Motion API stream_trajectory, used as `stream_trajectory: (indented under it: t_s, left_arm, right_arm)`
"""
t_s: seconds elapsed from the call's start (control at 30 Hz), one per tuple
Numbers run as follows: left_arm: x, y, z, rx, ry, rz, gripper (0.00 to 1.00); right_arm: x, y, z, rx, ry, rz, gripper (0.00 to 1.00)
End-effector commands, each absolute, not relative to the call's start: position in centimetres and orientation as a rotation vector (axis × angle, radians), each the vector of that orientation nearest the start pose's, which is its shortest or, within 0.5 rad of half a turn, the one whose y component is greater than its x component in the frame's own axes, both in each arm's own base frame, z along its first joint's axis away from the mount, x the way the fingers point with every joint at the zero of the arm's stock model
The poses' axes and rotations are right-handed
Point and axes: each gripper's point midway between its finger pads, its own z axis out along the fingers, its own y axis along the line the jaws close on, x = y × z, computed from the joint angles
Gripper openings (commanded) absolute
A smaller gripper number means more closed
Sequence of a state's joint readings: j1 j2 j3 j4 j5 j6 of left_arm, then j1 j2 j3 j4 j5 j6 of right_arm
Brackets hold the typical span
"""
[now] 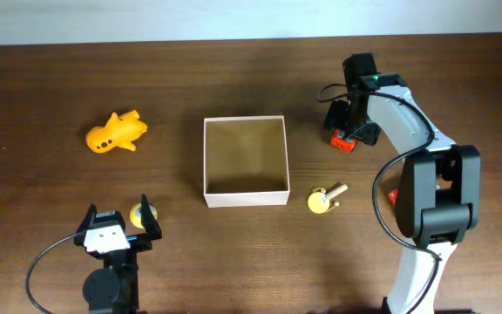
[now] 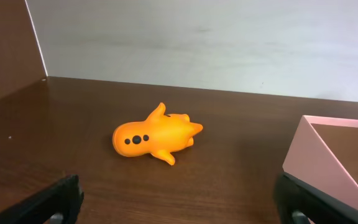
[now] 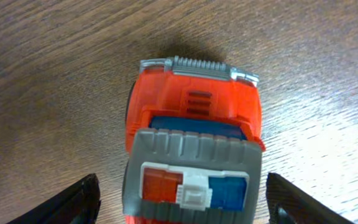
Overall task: Pack container
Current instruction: 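Lower the right gripper and close it on the red car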
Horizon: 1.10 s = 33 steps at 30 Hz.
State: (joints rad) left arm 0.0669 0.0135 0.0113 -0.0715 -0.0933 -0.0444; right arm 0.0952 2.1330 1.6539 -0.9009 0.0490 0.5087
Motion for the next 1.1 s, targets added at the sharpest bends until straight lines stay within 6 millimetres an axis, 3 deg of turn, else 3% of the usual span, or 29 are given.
stream_trajectory:
  t_s: [0.0,0.47,0.93,1.07]
  left_arm:
    - [24.4,3.3,15.8,-0.149,1.637,0.104,0.99]
    - [24.4,3.3,15.8,-0.15,1.637,0.104,0.99]
    - [24.4,3.3,15.8,-0.149,1.637,0.104,0.99]
    - [24.4,3.3,15.8,-0.149,1.637,0.104,0.99]
  right_arm:
    - [45.1,3.0,3.0,0.61,2.886,-0.036,0.79]
    - [45.4,2.7,2.4,0.61,2.88,-0.055,0.78]
    - [45.7,2.7,2.2,0.607,2.872,-0.054,0.61]
    - [46.2,2.6,2.3,0.528,2.864,-0.068,0.56]
